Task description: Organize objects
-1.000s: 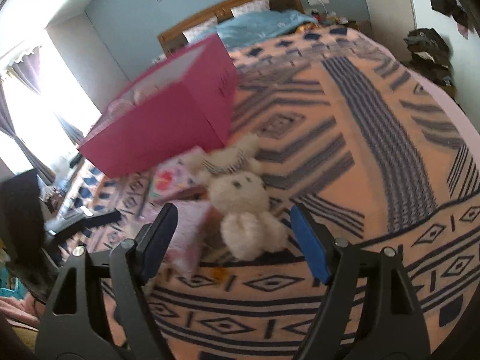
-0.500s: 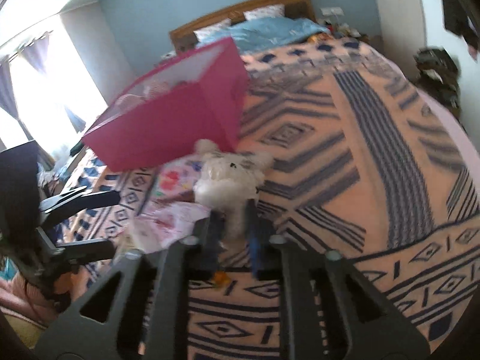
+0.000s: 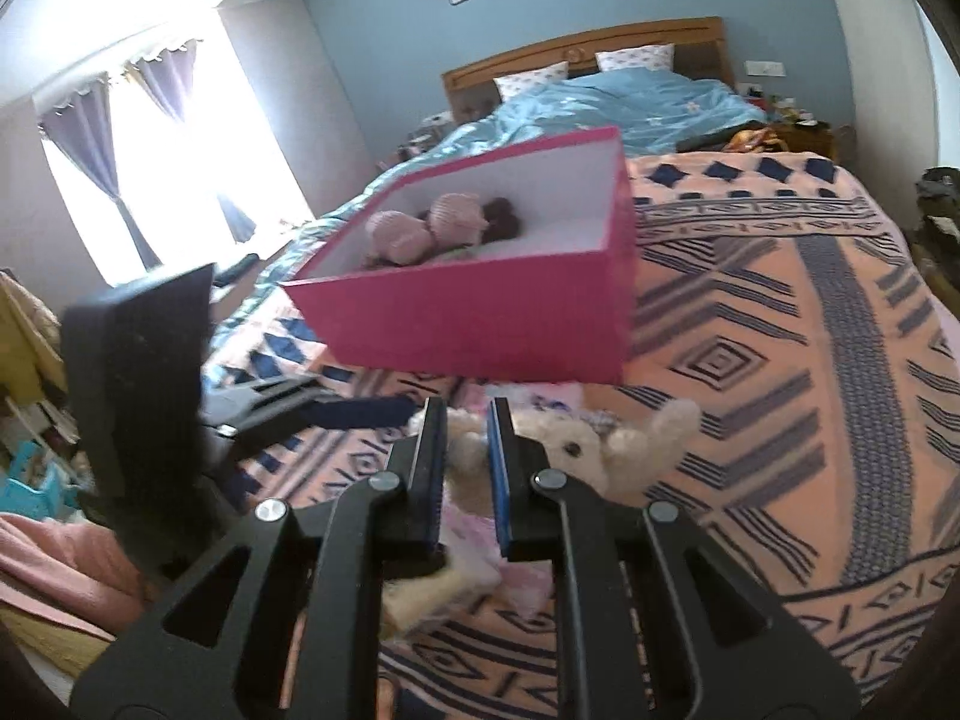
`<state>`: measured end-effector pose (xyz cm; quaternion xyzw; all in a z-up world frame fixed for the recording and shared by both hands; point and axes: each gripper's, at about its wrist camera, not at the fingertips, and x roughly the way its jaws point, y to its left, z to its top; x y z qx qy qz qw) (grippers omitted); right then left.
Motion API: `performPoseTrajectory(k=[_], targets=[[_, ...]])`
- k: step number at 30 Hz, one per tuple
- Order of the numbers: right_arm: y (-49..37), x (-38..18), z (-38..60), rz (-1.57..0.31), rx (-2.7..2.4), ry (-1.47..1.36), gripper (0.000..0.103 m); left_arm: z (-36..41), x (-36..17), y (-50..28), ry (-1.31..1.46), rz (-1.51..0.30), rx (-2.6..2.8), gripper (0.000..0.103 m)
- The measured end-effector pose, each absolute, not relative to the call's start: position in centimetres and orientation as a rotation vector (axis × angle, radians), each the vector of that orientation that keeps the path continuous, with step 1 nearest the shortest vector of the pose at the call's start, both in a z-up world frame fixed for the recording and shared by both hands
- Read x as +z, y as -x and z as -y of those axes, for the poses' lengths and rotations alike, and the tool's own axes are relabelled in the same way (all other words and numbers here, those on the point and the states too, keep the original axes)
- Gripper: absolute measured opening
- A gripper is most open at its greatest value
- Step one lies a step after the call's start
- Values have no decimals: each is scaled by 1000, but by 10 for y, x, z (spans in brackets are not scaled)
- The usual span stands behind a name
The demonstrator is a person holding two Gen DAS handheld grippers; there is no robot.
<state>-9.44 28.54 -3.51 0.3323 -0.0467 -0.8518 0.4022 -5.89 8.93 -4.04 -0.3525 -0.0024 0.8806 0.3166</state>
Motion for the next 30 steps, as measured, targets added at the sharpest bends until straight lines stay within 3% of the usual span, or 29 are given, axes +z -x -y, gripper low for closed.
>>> performPoseTrajectory(k=[1, 7, 15, 21, 28, 29, 30], targets=[[94, -32, -284, 124, -2139, -831, 13, -89, -40, 60, 933, 15, 2310, 69], [98, -33, -276, 135, -2110, -843, 14, -85, -44, 65, 943, 65, 2290, 54], [116, -62, -317, 263, -2240, -982, 39, -83, -52, 72, 987, 95, 2284, 54], [134, -89, -337, 418, -2210, -1097, 50, -90, -54, 68, 992, 66, 2279, 53], [146, -105, -330, 522, -2098, -1116, 51, -95, -56, 67, 1006, 41, 2270, 42], [145, -105, -328, 517, -2092, -1111, 50, -95, -56, 68, 1010, 43, 2264, 42], [144, -105, -327, 512, -2086, -1102, 41, -95, -57, 69, 1015, 49, 2256, 42]])
